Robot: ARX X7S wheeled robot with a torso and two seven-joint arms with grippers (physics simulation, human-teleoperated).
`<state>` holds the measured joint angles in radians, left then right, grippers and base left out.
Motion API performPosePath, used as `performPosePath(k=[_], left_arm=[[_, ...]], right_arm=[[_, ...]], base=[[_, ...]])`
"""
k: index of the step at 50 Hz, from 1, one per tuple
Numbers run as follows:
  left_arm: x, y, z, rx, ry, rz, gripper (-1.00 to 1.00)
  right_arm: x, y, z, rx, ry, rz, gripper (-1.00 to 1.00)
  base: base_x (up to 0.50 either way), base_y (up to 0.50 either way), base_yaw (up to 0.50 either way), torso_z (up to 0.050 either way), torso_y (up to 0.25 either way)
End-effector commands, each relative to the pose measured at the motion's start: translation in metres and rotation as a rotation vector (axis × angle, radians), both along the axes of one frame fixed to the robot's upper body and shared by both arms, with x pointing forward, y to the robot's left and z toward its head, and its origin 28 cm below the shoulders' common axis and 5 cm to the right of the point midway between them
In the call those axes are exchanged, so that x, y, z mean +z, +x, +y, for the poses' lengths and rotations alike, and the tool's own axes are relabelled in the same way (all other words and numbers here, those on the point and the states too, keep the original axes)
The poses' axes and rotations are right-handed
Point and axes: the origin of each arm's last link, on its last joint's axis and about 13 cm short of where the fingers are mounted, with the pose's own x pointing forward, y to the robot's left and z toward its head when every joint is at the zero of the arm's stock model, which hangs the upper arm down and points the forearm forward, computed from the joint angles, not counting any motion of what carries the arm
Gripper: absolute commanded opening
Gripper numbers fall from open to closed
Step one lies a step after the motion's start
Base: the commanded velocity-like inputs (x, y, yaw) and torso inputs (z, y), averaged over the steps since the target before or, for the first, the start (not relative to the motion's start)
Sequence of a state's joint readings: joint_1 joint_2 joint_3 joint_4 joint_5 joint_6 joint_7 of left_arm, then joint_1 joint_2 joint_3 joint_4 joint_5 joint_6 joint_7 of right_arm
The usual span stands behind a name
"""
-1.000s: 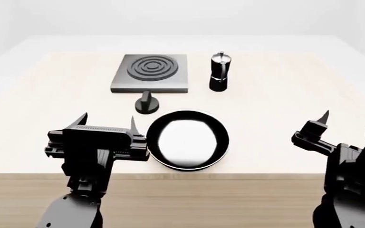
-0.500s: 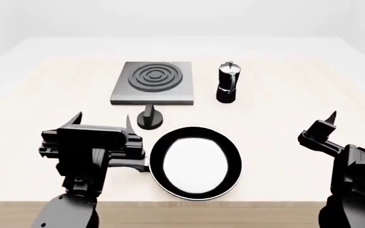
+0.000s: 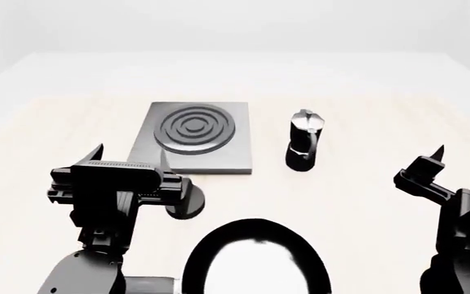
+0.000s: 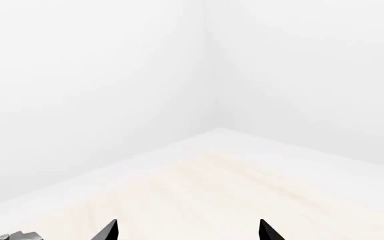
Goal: Turn on the stove and put the frying pan on it.
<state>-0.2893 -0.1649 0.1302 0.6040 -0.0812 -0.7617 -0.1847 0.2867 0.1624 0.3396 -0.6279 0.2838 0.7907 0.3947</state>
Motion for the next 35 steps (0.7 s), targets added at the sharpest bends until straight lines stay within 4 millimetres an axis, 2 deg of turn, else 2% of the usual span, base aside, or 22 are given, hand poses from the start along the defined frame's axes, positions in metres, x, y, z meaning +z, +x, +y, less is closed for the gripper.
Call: performPosePath(k=[1, 22, 27, 29, 33, 34, 35], left_arm=[[0.001, 0.001, 0.003, 0.016, -0.019, -0.01, 1.0], [0.002, 0.0, 0.003, 0.008, -0.03, 0.0, 1.0], [0.003, -0.001, 0.003, -0.006, -0.045, 0.02, 1.0], [0.005, 0.001, 0.002, 0.041, -0.053, 0.104, 1.0], [0.036, 0.003, 0.005, 0.039, -0.084, 0.224, 1.0], [0.06, 0.009, 0.009, 0.02, -0.15, 0.239, 1.0], [0.059, 0.014, 0.021, 0.105, -0.16, 0.341, 1.0]], right_arm=[[-0.002, 0.0, -0.001, 0.01, 0.023, 0.003, 1.0], [-0.002, 0.001, 0.0, 0.019, 0.023, 0.008, 1.0], [-0.003, 0.002, 0.001, 0.024, 0.021, 0.013, 1.0], [-0.005, 0.003, 0.002, 0.027, 0.018, 0.023, 1.0], [-0.004, 0.001, 0.002, 0.031, 0.016, 0.023, 1.0], [-0.004, 0.001, 0.002, 0.032, 0.017, 0.024, 1.0], [-0.004, 0.001, 0.002, 0.03, 0.016, 0.024, 1.0]], base=[[0.5, 0.0, 0.0, 0.0, 0.0], [0.5, 0.0, 0.0, 0.0, 0.001], [0.11, 0.0, 0.0, 0.0, 0.0], [0.0, 0.0, 0.0, 0.0, 0.0], [0.0, 0.0, 0.0, 0.0, 0.0], [0.0, 0.0, 0.0, 0.0, 0.0], [0.0, 0.0, 0.0, 0.0, 0.0]])
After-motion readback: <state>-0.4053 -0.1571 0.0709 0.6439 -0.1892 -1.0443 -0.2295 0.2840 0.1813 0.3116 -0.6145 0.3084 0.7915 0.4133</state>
